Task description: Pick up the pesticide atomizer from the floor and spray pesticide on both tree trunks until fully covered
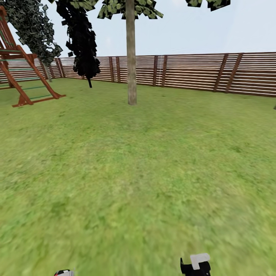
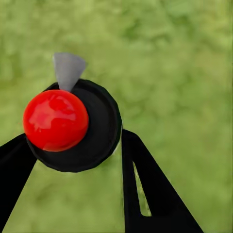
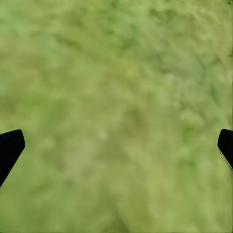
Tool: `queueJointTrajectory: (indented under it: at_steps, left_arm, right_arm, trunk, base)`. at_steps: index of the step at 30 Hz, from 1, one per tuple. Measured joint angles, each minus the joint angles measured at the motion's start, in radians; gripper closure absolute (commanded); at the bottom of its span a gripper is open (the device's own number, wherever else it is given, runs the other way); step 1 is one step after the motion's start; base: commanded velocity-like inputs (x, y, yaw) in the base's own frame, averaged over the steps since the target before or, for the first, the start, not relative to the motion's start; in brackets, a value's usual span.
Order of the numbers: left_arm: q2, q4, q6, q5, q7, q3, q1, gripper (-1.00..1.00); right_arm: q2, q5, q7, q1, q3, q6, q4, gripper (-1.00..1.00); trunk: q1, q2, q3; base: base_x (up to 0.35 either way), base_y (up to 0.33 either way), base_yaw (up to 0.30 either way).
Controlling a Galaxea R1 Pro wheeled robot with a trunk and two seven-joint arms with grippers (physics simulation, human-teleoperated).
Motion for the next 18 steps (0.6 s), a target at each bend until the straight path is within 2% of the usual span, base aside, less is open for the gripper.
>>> queueJointTrajectory:
  at_steps: [18]
  left_arm:
    - [0.000,0.000,0.000,0.000,0.002,0.001,0.000,1.00]
  right_arm:
    - [0.000,0.000,0.000,0.000,0.000,0.000,0.000,-1.00]
  trunk:
    - [0.000,0.000,0.000]
  base:
    - [0.339,0.000,0.000]
